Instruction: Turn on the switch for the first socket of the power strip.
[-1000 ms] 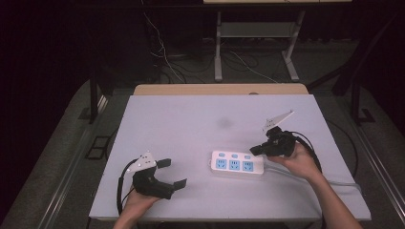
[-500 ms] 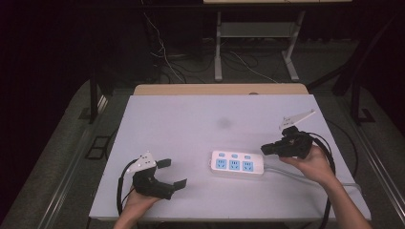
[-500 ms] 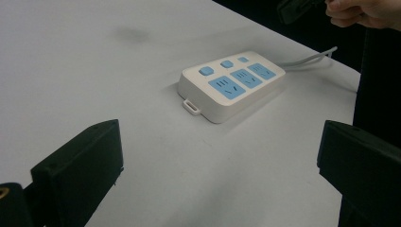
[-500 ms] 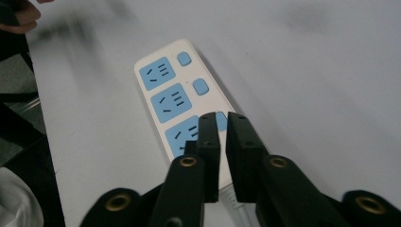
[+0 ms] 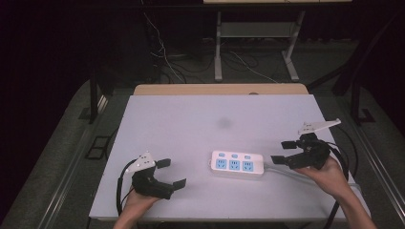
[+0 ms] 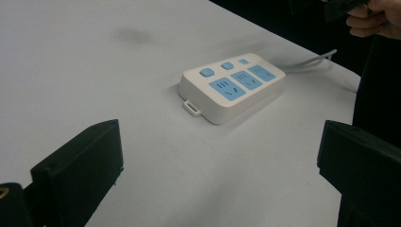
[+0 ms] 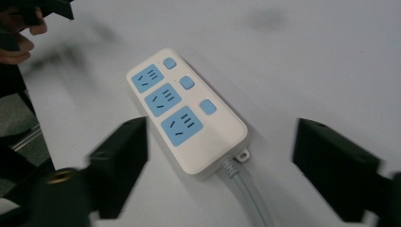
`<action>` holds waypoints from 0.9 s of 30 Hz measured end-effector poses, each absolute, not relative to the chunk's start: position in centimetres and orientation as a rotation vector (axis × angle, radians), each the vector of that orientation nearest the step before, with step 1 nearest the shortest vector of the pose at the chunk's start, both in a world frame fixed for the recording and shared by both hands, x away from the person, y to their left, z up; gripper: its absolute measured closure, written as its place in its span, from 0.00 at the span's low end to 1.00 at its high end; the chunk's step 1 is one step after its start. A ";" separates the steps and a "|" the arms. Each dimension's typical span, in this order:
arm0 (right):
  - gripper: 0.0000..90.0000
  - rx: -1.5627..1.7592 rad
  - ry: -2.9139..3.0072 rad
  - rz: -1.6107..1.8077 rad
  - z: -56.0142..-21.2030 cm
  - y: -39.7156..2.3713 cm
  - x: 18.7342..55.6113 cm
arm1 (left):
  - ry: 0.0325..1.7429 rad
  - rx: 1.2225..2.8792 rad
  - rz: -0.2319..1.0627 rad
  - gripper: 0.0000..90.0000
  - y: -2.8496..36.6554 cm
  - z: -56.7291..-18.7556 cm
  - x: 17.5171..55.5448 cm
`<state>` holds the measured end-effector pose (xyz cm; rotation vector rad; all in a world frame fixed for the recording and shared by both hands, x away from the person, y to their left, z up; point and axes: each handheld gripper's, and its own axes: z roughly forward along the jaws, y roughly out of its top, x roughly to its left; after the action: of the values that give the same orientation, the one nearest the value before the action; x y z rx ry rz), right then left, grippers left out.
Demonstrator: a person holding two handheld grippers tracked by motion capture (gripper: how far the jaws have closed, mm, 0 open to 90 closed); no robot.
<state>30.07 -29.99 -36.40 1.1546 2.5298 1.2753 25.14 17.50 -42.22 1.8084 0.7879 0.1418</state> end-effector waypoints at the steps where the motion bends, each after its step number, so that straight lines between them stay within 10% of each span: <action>1: 0.12 1.175 2.512 1.285 -36.4 -30.2 29.8 | 0.788 1.809 0.143 0.00 17.5 -42.2 25.1; 3: 0.01 1.180 2.496 1.306 -36.4 -30.6 29.3 | 0.788 1.812 0.141 0.00 17.5 -42.2 25.2; 27: 0.00 1.279 2.331 1.440 -40.7 -32.6 25.2 | 0.789 1.814 0.133 0.00 17.6 -42.3 25.2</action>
<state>25.16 -32.57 -40.69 1.2789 2.3314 1.4400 25.17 17.63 -42.27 1.8144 0.7886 0.1332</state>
